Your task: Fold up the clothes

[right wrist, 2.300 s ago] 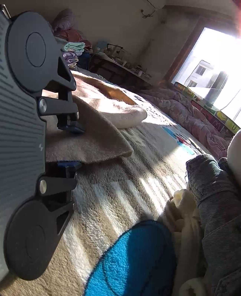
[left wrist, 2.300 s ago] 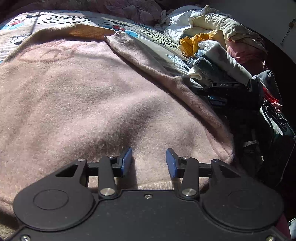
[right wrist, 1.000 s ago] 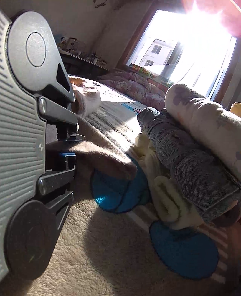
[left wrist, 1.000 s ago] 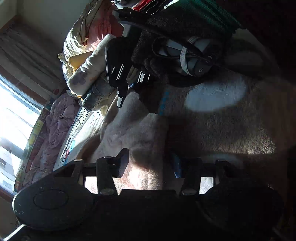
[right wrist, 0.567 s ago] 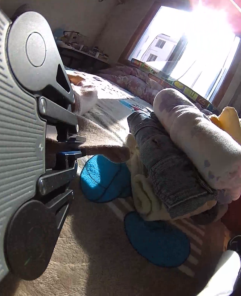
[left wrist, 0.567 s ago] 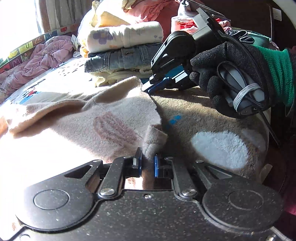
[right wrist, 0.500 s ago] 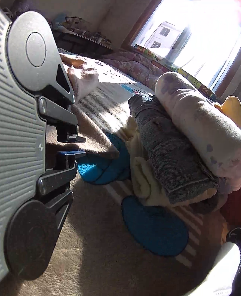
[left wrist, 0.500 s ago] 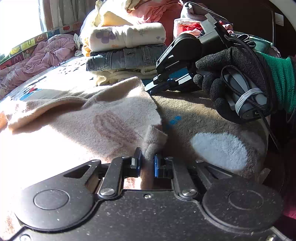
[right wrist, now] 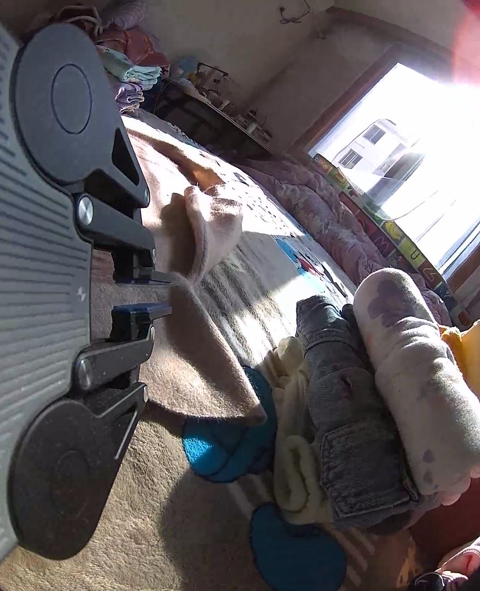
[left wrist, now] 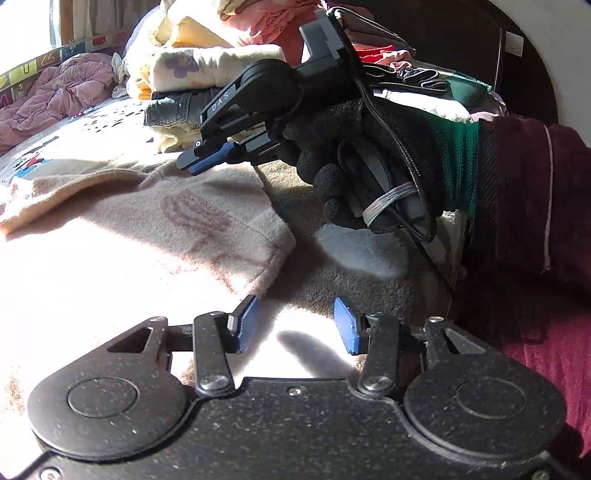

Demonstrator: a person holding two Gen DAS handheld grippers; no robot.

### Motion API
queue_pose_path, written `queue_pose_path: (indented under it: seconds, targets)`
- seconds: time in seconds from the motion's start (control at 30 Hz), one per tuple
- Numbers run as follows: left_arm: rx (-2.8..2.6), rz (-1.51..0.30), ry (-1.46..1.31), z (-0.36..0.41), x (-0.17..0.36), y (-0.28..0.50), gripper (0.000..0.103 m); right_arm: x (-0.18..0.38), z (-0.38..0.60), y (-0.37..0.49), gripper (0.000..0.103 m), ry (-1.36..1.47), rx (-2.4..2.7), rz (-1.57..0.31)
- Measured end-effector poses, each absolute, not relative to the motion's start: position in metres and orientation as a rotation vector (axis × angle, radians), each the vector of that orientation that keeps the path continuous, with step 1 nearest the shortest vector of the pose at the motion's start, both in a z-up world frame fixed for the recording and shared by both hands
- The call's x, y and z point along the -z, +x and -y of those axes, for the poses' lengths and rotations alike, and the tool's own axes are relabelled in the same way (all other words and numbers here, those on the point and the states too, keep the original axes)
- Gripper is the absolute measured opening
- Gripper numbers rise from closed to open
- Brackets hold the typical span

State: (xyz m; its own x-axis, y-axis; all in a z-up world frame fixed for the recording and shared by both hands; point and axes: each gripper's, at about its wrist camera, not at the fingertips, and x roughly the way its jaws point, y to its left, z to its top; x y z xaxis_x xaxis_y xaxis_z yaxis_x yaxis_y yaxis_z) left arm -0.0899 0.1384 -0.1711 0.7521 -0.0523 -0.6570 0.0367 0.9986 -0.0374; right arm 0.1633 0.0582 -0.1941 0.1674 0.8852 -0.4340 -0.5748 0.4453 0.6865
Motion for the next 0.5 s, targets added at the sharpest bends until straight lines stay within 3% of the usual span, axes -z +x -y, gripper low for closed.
queue_pose_path:
  seconds: [0.27, 0.37, 0.5]
  targets:
    - [-0.313, -0.711, -0.298, -0.265, 0.156, -0.068, 0.042, 0.215, -0.081, 0.174, 0.015, 0.476, -1.009, -0.955]
    - [-0.41, -0.764, -0.29, -0.304, 0.162, -0.027, 0.039, 0.224, -0.075, 0.183, 0.005, 0.518, -0.927, -0.97]
    - [-0.476, -0.777, -0.3, -0.339, 0.163, 0.021, 0.036, 0.221, -0.069, 0.194, 0.005, 0.478, -0.894, -0.944]
